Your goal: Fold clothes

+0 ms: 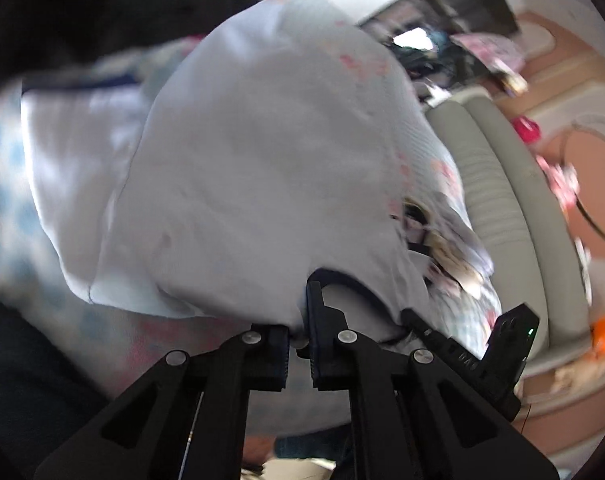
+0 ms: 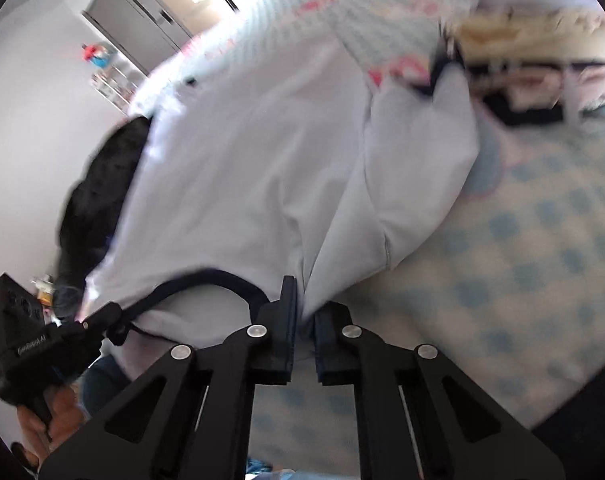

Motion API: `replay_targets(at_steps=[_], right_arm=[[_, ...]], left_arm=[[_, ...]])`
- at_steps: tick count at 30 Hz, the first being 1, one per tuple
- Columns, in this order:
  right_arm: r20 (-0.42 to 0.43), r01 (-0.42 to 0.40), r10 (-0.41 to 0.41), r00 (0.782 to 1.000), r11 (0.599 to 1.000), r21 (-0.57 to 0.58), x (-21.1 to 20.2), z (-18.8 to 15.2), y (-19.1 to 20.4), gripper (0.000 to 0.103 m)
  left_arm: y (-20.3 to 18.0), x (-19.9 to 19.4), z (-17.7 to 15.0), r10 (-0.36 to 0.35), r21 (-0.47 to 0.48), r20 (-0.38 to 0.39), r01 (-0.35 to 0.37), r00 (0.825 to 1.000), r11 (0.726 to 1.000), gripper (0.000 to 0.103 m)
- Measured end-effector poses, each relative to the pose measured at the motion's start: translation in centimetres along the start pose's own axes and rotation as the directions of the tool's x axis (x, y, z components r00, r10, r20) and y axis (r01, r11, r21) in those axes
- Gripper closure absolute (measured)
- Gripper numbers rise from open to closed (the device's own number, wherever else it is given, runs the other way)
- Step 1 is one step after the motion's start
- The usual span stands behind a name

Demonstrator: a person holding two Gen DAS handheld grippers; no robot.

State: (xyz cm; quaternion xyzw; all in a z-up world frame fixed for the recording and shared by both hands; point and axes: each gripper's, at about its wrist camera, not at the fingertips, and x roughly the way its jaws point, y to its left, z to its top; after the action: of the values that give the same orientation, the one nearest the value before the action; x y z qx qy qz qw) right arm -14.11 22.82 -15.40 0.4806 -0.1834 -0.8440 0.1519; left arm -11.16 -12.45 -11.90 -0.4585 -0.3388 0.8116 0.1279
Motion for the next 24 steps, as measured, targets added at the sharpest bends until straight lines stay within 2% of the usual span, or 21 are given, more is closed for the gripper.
replay_targets(at_steps=[1,3,5,8,10,12,14,16,17,20,23,24], right_arm=[[0.022,-0.007,0.007,1.000,1.000,-0.007,-1.3,0.0,0.2,0.099],[0.067,0.012,-0.010,0.998,0.999,-0.036,-3.8,-0.3,0.5,0.099],[0.071,0.023,-0.020,0.997,0.999,-0.038,-4.7,-1.1,0.1,0.099],[-0.040,0.065,-0.065,0.997,0.998,0.001,-2.6,-3.3,-2.0,0.099],[-0.081,0.035,-0.032,0.996,0.999,0.038,-1.9,-4.1,-2.4,0.097],[-0.115,0.010,-0.002,0.993,0.998,0.069,-1.3,-4.8,-2.6,0.096],[-0.085,0.033,-0.031,0.996,0.999,0.017,-2.1,-4.4,-1.4,0.092],[-0.044,0.055,-0.056,0.997,0.998,-0.013,-2.8,-3.8,-0.7,0.071],[-0.031,0.051,-0.052,0.998,0.999,-0.012,-2.8,-3.5,-0.6,0.068],[-0.053,0.056,-0.056,0.997,0.998,-0.001,-1.5,-2.7,-1.0,0.068],[-0.100,0.068,-0.072,0.992,0.997,-0.046,0.8,-2.8,-0.9,0.068],[-0.119,0.068,-0.075,0.990,0.996,-0.065,1.4,-3.2,-0.8,0.068]], left_arm=[[-0.4,-0.9,0.0,0.000,0.030,-0.004,0.000,1.000,1.000,0.096],[0.3,-1.6,-0.2,0.003,0.026,-0.030,-0.003,1.000,1.000,0.096],[1.8,-1.5,-0.8,0.016,-0.003,-0.075,-0.017,0.997,1.000,0.096],[5.3,0.3,-2.3,0.050,-0.103,-0.183,-0.069,0.982,0.992,0.094],[7.0,0.8,-3.6,0.057,-0.165,-0.218,-0.095,0.974,0.982,0.094],[6.3,-0.1,-4.0,0.101,-0.111,-0.195,-0.124,0.976,0.986,0.093],[5.4,-0.8,-4.3,0.133,-0.063,-0.171,-0.145,0.976,0.987,0.093],[4.9,-1.8,-4.2,0.119,-0.045,-0.138,-0.126,0.983,0.991,0.093],[4.6,-2.3,-4.0,0.118,-0.027,-0.112,-0.122,0.987,0.992,0.093],[2.1,-3.0,-3.3,0.087,0.083,-0.031,-0.084,0.996,0.993,0.093],[-0.2,-1.8,-2.5,0.060,0.173,-0.006,-0.058,0.998,0.983,0.093],[-0.6,-0.7,-2.2,0.087,0.198,-0.005,-0.085,0.996,0.977,0.093]])
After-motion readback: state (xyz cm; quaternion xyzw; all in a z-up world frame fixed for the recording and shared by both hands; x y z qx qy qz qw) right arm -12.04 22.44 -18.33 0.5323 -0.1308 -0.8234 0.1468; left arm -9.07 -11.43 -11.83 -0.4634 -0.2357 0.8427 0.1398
